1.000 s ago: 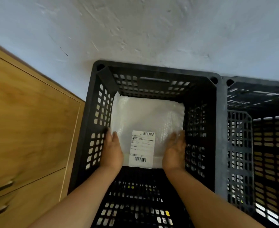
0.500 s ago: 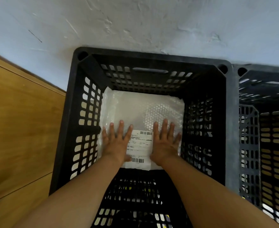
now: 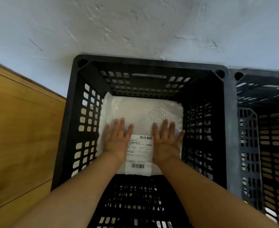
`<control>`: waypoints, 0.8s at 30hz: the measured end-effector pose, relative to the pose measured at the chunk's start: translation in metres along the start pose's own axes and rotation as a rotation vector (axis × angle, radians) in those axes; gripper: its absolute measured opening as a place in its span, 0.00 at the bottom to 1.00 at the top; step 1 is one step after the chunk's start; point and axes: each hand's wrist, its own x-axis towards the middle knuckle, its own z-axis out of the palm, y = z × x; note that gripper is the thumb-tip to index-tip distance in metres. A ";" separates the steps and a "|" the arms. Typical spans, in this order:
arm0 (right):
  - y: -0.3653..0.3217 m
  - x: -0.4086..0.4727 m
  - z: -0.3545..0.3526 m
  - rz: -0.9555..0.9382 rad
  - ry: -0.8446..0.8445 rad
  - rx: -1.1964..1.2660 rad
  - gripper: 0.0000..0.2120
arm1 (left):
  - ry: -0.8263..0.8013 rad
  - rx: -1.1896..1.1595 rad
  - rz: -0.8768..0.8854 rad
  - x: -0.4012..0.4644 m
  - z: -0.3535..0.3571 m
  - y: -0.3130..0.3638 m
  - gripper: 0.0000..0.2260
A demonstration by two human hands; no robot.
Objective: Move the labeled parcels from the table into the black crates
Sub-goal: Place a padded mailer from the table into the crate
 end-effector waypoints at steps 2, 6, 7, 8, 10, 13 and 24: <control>0.006 0.007 -0.004 -0.027 0.010 -0.047 0.64 | -0.049 -0.024 -0.003 0.007 -0.005 -0.006 0.53; 0.014 0.022 -0.002 -0.053 0.008 -0.045 0.72 | -0.063 -0.037 0.007 0.023 0.001 -0.012 0.59; 0.015 0.024 0.000 -0.055 0.012 -0.044 0.72 | -0.061 -0.046 0.010 0.026 0.004 -0.012 0.59; 0.015 0.024 0.000 -0.057 0.018 -0.045 0.72 | -0.061 -0.050 0.014 0.027 0.005 -0.012 0.59; 0.013 0.020 0.001 -0.057 0.016 -0.051 0.71 | -0.069 -0.041 0.023 0.024 0.002 -0.013 0.58; 0.011 0.004 -0.003 -0.047 0.018 -0.039 0.61 | -0.067 -0.081 0.029 0.008 -0.015 -0.014 0.51; 0.025 -0.164 -0.066 -0.154 0.062 0.253 0.36 | 0.138 -0.213 0.188 -0.140 -0.085 -0.022 0.35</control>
